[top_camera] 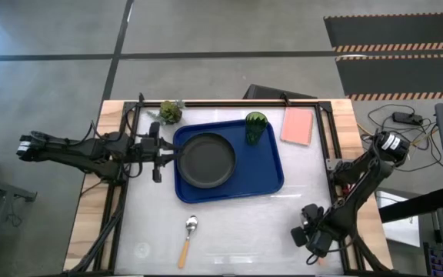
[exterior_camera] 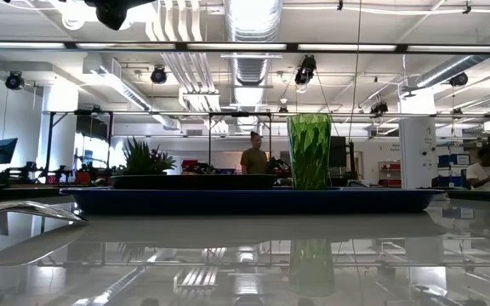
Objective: Pick and place plate/cup/fork/spoon on tray
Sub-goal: Put the orange fork on the blue tray to the bottom of the green cup
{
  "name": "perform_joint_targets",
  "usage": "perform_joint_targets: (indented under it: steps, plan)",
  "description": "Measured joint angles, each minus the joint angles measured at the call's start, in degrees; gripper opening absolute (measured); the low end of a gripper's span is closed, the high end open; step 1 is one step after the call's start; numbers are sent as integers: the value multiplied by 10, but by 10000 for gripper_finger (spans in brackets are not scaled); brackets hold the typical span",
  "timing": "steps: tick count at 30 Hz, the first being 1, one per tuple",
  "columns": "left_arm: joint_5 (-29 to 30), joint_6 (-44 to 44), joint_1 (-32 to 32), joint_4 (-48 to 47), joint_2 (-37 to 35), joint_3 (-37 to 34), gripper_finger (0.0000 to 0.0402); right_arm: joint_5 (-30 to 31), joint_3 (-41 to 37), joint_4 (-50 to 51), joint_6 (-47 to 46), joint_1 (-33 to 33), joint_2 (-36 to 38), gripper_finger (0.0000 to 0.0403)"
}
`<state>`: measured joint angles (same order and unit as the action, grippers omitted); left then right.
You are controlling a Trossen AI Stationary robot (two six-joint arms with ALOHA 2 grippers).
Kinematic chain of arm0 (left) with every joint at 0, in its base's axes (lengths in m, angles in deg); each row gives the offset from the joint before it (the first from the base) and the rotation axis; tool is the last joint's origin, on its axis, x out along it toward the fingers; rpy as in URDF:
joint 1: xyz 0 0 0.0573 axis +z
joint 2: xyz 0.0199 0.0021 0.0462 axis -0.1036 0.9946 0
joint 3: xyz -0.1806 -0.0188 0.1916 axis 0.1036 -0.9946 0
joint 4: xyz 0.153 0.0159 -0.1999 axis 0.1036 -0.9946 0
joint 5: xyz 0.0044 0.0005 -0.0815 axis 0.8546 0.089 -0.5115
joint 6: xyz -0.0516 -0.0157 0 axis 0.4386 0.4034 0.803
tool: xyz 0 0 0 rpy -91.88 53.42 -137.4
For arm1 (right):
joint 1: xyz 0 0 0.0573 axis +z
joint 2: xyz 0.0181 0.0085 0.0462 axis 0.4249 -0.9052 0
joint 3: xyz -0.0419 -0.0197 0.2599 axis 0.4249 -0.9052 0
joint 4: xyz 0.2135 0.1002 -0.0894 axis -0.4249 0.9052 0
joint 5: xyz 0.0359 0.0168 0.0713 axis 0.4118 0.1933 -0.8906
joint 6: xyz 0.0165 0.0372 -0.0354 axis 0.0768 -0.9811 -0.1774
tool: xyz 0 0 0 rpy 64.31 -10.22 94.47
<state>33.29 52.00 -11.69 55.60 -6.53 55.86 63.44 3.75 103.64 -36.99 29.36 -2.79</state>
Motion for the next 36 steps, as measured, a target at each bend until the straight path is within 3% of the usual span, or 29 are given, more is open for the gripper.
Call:
perform_joint_targets:
  steps: [6,11,14,22,27,36]
  plan:
    - [0,0,0,1,-1,0,61,60,62,82,48,-53,0,15]
    - [0,0,0,0,-1,0,61,102,108,134,95,-142,1,14]
    - [0,0,0,0,0,0,61,101,125,152,107,-208,1,14]
    - [0,0,0,0,-1,0,61,83,181,148,336,-382,1,13]
    - [0,0,0,0,-1,0,61,60,196,149,419,-480,1,13]
    - [0,0,0,-1,-1,0,61,10,165,145,508,-593,1,13]
